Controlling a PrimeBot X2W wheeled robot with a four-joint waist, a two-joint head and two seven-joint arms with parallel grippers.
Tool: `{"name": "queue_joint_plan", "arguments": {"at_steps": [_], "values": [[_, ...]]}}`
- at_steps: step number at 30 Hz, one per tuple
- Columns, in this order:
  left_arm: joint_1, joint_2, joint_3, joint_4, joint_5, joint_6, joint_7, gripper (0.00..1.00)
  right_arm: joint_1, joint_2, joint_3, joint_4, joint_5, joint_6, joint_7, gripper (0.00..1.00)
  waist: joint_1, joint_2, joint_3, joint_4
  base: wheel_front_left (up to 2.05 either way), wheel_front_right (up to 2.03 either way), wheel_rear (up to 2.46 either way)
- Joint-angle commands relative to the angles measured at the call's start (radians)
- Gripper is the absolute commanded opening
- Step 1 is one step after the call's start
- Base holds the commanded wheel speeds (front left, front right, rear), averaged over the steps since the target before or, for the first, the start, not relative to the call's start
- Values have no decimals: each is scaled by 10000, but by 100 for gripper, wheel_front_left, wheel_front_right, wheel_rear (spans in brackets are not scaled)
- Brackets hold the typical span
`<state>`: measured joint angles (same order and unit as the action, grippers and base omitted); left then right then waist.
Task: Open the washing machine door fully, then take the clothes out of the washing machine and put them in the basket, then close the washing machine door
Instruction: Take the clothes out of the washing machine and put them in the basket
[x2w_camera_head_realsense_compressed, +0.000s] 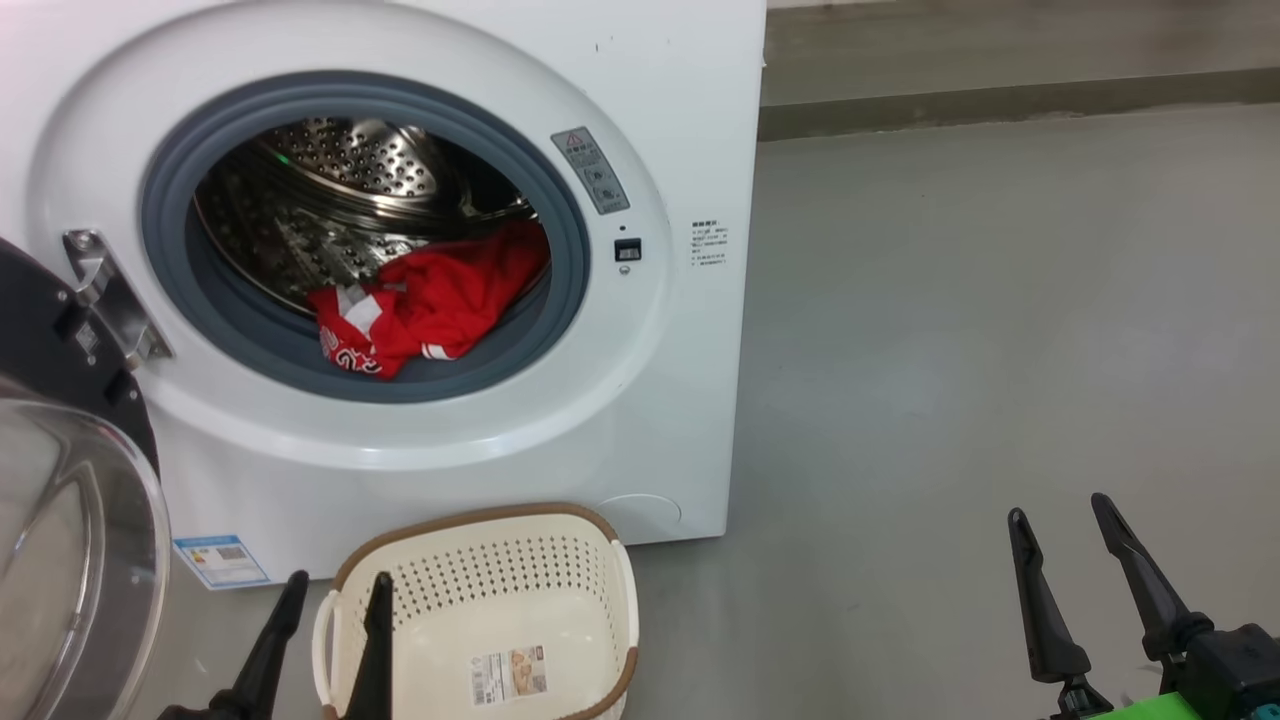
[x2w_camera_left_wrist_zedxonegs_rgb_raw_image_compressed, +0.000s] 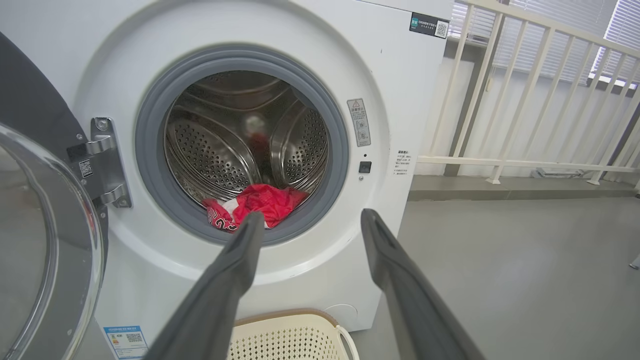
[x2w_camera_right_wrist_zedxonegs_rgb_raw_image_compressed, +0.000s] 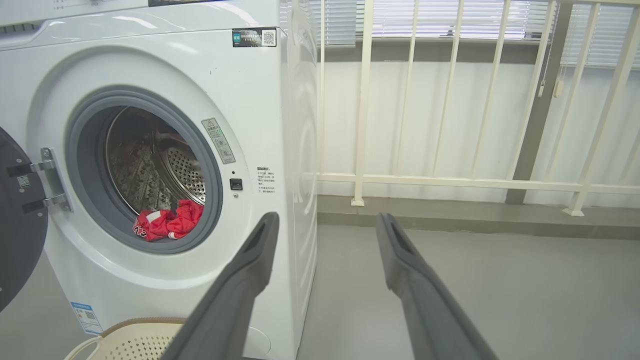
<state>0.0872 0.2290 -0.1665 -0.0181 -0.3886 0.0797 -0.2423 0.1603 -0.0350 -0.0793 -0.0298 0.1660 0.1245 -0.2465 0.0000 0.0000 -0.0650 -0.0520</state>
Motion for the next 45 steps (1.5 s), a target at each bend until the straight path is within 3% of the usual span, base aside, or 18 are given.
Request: {"name": "queue_joint_plan", "arguments": {"at_steps": [1, 30, 42, 45], "values": [[-208, 107, 344, -286, 5, 33, -61, 100, -234, -152, 244, -257, 28, 62, -29, 100, 0, 0, 4, 6, 90, -90, 0], [-251, 226, 131, -554, 212, 517, 274, 100, -240, -152, 287, -81, 192, 62, -97, 100, 0, 0, 249, 245, 9, -9, 0], [-858, 202, 22, -444, 139, 473, 349, 100, -356, -152, 380, -212, 138, 62, -110, 100, 0, 0, 975, 552, 0, 0, 0], [-1213, 77, 28, -418, -202, 254, 348, 100, -483, -152, 351, -238, 144, 62, -114, 100, 0, 0, 1336, 647, 0, 0, 0]]}}
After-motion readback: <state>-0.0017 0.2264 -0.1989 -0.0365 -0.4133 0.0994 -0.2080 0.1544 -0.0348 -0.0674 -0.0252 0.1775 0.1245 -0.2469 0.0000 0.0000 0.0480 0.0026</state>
